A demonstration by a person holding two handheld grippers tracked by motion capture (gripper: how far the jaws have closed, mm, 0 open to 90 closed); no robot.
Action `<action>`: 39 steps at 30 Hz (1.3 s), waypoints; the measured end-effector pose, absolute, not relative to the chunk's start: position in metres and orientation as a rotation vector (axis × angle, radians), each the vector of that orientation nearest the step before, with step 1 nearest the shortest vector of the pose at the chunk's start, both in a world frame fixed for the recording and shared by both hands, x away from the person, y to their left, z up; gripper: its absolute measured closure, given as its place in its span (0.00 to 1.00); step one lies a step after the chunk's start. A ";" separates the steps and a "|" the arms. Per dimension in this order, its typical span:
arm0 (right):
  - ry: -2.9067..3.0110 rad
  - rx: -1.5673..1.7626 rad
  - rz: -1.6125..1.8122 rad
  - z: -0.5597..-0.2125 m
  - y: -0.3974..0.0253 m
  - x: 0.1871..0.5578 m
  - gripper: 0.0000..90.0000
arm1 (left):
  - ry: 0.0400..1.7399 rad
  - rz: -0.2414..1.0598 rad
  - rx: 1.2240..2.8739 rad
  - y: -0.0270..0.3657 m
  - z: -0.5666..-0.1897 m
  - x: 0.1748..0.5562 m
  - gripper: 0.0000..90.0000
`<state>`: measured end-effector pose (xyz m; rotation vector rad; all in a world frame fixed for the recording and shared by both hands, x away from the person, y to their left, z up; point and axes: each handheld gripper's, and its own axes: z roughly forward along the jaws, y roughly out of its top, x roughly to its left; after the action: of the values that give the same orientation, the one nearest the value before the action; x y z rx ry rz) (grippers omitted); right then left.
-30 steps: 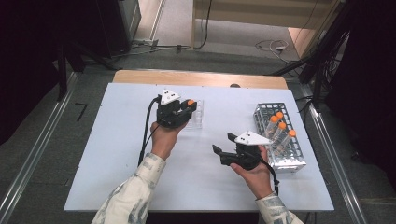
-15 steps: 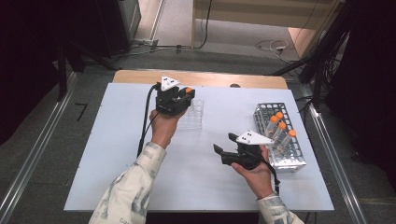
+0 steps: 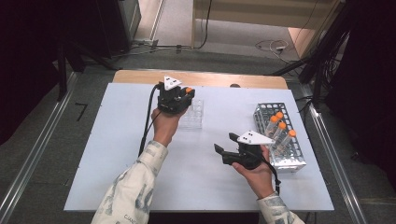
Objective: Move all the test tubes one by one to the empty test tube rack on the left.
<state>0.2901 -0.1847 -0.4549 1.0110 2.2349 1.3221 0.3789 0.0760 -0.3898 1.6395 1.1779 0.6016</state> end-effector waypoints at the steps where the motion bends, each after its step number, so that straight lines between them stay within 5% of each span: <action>1: 2.235 1.011 1.322 -0.455 -0.185 0.290 0.29 | 1.172 0.607 1.646 0.075 -0.391 0.379 0.78; 24: 2.246 1.010 1.312 -0.457 -0.183 0.290 0.29 | 1.155 0.699 1.716 0.058 -0.427 0.371 0.76; 39: 2.240 1.014 1.312 -0.456 -0.184 0.289 0.29 | 1.228 0.595 1.679 0.066 -0.431 0.371 0.43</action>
<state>0.2893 -0.1838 -0.4562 1.0136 2.2402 1.3125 0.3713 0.0659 -0.4309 1.6786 1.2285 0.5949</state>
